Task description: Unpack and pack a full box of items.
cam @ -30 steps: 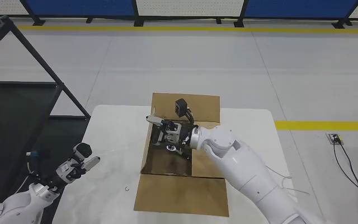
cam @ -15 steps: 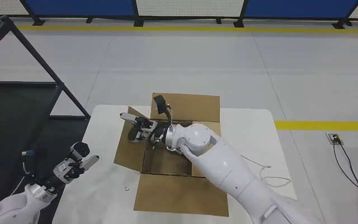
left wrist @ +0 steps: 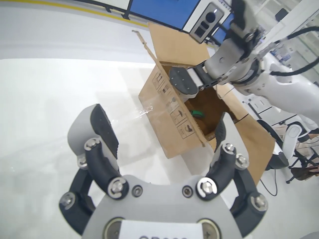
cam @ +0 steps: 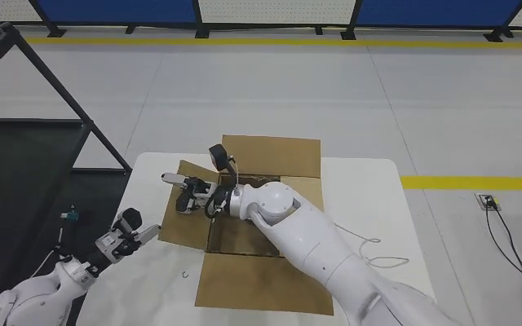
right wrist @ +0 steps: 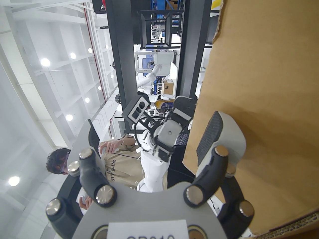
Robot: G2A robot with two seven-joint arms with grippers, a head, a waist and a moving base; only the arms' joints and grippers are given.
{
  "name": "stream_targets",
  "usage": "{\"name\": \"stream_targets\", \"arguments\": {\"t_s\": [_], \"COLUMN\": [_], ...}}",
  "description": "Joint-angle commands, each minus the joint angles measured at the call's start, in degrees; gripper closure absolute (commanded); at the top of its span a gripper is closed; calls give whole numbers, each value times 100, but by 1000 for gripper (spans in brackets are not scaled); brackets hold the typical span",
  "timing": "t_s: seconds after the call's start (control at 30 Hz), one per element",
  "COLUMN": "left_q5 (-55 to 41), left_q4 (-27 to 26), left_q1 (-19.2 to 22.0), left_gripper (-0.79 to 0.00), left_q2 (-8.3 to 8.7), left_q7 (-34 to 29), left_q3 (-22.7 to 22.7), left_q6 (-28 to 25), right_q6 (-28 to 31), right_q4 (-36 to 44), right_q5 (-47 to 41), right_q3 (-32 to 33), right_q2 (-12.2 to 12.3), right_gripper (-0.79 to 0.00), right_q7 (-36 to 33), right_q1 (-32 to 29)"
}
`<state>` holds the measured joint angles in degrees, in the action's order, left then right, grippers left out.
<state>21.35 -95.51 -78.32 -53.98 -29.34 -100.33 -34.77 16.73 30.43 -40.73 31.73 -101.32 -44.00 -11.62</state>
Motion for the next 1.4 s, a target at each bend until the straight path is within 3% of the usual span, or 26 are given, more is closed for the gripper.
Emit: {"name": "stream_targets", "arguments": {"t_s": [0.0, 0.27, 0.57, 0.87, 1.37], "left_q5": [167, 838, 1244, 1225, 1343], "left_q4": [104, 267, 577, 756, 818], "left_q1": [94, 207, 323, 487, 806], "left_gripper": [-785, -785, -785, -785, -785], "left_q2": [-2, -20, -43, -47, -68], "left_q7": [35, 447, 689, 715, 668], "left_q3": [89, 253, 453, 503, 764], "left_q6": [73, 390, 622, 676, 827], "right_q6": [111, 719, 1458, 1292, 634], "right_q4": [-81, -221, 83, 1022, 3400], "right_q5": [6, 10, 28, 411, 1259], "right_q3": [35, 315, 1021, 1686, 2854], "right_q2": [-31, -54, 308, 736, 1356], "right_gripper": [-785, -785, -785, -785, -785], "right_q7": [-135, -506, -860, -858, -1088], "right_q1": [13, 20, -269, -913, -2288]}}
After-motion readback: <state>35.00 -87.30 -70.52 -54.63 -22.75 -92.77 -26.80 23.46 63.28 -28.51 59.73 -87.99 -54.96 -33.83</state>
